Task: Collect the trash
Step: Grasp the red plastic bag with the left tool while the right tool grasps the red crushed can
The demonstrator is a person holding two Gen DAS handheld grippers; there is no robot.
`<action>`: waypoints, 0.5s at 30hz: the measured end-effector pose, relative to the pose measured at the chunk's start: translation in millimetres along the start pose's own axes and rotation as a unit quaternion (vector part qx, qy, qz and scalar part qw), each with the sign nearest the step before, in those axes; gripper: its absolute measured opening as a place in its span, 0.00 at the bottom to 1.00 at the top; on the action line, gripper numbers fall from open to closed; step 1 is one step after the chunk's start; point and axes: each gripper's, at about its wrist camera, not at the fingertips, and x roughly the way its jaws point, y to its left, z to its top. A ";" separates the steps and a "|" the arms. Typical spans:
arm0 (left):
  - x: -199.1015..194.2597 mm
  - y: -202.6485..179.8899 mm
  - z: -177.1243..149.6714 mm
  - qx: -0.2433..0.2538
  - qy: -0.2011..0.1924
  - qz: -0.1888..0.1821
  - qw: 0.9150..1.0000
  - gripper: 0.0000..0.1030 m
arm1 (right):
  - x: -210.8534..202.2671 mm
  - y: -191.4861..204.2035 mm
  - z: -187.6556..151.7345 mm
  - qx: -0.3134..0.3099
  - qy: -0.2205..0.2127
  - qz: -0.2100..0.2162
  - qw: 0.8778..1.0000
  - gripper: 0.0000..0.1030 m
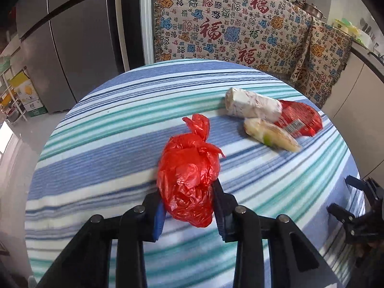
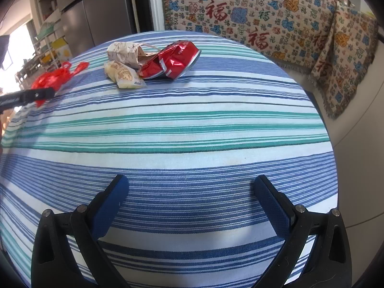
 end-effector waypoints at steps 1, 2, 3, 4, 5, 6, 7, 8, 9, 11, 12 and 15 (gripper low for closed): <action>-7.4 -6.3 -8.4 0.002 -0.005 0.000 1.000 0.35 | 0.1 0.1 0.1 0.000 0.000 0.000 1.000 1.00; -13.1 -12.3 -16.0 0.004 -0.009 0.000 1.000 0.36 | -0.1 -0.1 -0.1 0.000 0.000 0.000 1.000 1.00; -15.8 -16.9 -20.8 0.005 -0.012 -0.002 1.000 0.36 | 0.0 0.0 0.0 0.000 0.000 0.000 1.000 1.00; -17.9 -21.4 -26.4 0.006 -0.015 -0.002 1.000 0.41 | -0.1 -0.1 0.0 0.000 0.000 0.000 1.000 1.00; -18.0 -24.5 -30.7 0.006 -0.019 -0.001 1.000 0.45 | -0.1 -0.1 0.0 0.000 0.000 0.000 1.000 1.00; -16.3 -27.6 -34.9 0.005 -0.023 0.002 1.000 0.57 | 0.0 0.0 0.1 0.000 0.000 0.000 1.000 1.00; -12.9 -30.3 -37.9 0.004 -0.022 0.008 1.000 0.67 | 0.0 0.0 0.1 0.000 0.000 0.000 1.000 1.00; -9.0 -32.5 -40.0 0.005 -0.019 0.017 1.000 0.68 | -0.1 -0.2 0.0 0.000 0.000 0.000 1.000 1.00; -4.9 -35.0 -42.4 0.008 -0.017 0.025 1.000 0.68 | -0.1 -0.2 0.0 0.000 0.000 0.000 1.000 1.00; 3.8 -39.1 -48.7 0.017 -0.006 0.037 0.999 0.68 | -0.2 -0.3 -0.1 0.000 0.000 0.000 1.000 1.00; 5.6 -37.9 -50.5 0.016 -0.012 0.036 0.999 0.72 | 0.0 -0.3 0.1 0.000 0.000 0.000 1.000 1.00; 6.6 -31.1 -50.9 -0.001 -0.009 0.038 0.999 0.82 | -0.1 -0.3 0.0 0.000 0.000 0.001 1.000 1.00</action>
